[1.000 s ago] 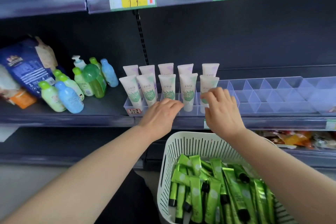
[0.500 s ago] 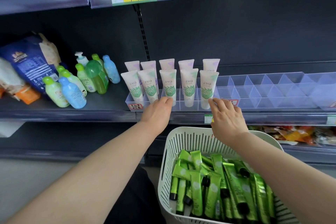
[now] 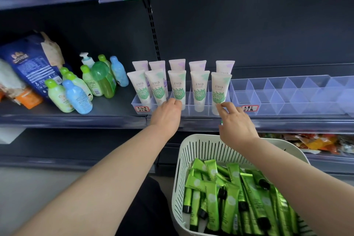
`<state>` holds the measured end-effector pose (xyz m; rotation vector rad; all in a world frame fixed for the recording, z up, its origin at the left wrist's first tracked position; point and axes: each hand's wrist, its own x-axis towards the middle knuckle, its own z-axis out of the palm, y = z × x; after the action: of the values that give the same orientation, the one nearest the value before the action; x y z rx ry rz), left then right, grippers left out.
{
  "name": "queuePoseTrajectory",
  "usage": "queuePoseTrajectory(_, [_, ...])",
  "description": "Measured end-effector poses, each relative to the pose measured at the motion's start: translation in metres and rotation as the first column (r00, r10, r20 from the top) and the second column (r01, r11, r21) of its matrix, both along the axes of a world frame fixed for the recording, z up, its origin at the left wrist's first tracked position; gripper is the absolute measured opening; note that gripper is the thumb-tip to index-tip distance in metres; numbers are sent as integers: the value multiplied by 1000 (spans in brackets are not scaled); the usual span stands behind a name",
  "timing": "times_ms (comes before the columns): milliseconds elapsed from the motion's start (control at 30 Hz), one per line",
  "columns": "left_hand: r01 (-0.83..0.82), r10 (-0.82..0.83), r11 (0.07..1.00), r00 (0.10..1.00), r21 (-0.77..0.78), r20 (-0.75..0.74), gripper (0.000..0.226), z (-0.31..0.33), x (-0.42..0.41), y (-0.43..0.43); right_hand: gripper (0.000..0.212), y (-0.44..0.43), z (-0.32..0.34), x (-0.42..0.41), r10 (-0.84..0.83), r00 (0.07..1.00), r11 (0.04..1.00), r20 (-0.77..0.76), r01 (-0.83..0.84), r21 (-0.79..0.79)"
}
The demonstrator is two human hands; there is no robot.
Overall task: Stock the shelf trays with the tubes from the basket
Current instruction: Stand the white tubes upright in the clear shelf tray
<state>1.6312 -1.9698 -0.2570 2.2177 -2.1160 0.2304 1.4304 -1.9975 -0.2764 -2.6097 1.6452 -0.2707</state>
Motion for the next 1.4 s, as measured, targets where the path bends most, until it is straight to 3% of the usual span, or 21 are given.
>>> queuePoseTrajectory(900, [-135,133,990,990,32,53,40,5,42,11,67,-7,8,58,96,995,992,16,-97,82])
queuePoseTrajectory(1167, [112,-105,992,989,-60,107,45,12,1,3,57,-1,7,23,129,990,991,-65,-131,-36])
queuePoseTrajectory(1400, [301,-299,952,953,-45,49,48,13,-87,-21,64,-4,12,-62,-65,991,997,-117,59,-57])
